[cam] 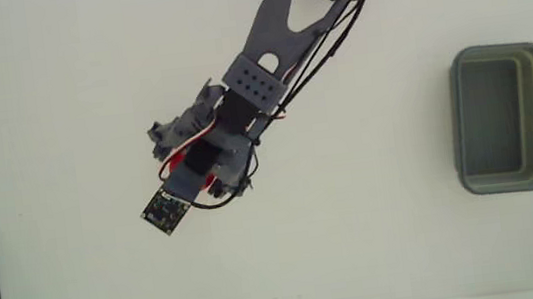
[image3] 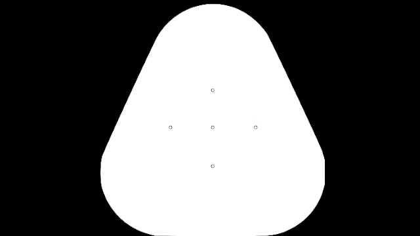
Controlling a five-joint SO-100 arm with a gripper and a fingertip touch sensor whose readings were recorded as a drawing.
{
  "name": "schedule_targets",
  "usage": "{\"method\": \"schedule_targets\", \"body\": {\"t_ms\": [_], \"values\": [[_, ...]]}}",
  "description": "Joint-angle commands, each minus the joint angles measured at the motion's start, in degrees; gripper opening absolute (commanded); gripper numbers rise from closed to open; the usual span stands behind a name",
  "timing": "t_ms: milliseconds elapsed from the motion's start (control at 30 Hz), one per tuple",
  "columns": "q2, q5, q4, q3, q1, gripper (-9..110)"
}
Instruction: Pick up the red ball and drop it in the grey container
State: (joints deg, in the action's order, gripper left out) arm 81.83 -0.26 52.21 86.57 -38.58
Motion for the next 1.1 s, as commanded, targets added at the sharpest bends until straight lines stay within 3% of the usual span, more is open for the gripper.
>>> {"method": "schedule_targets", "body": {"t_ms": [0,1067], "values": [[1.37,0.26,-1.83,0.65,-1.17,110],[0.74,0.26,-7.28,5.46,-1.17,110]]}}
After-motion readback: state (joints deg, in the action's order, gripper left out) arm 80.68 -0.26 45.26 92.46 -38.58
